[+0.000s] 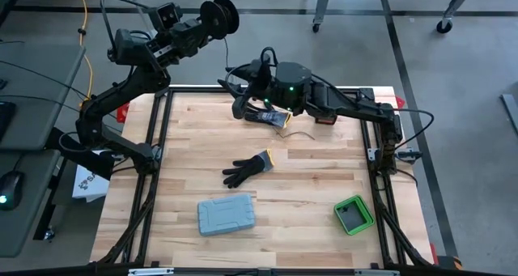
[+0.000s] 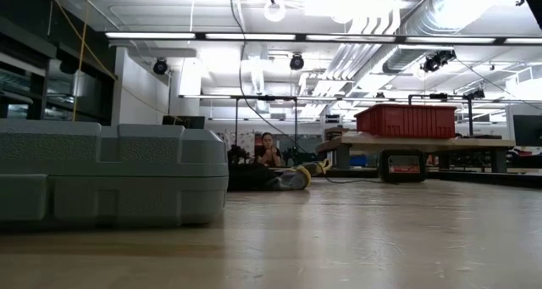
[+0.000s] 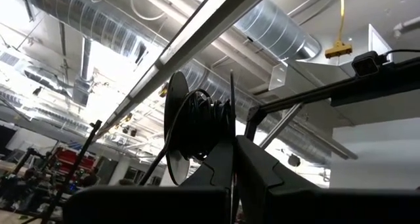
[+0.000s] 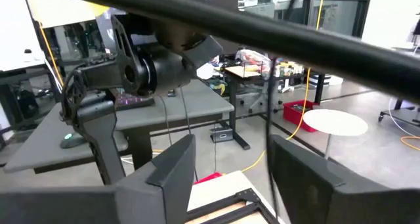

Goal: Coil cords
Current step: Coil the black wire cable onto the black spool

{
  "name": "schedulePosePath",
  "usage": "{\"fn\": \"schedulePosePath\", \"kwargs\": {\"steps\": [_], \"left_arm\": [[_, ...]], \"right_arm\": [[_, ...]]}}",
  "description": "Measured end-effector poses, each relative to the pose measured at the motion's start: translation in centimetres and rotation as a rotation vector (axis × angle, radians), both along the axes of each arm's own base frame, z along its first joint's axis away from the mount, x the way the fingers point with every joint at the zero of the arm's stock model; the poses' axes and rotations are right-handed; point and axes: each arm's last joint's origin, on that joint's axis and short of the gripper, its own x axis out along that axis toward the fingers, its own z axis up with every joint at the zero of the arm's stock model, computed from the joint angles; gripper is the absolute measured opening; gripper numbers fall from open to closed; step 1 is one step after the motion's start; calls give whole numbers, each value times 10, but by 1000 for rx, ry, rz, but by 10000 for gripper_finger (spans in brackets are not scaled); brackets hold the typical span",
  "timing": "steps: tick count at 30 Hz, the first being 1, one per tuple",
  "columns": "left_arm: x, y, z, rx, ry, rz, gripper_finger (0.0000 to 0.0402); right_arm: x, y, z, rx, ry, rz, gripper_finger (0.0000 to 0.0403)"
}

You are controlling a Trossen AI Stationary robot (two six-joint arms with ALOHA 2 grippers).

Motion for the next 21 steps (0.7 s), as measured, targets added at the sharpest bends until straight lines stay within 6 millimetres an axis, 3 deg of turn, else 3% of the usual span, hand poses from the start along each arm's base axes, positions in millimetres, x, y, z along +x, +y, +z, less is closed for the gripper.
{"fn": "schedulePosePath", "kwargs": {"steps": [9,17,21], "left_arm": [[0,0,0,2,0,-1,1],[-1,1,0,5,1,2,1],[-1,1,0,6,0,3,1]], "right_arm": [[-2,-1,2,-25,7,-34,111],[-4,1,4,-25,2,-30,14],[-6,2,6,-25,-7,-30,5]]}}
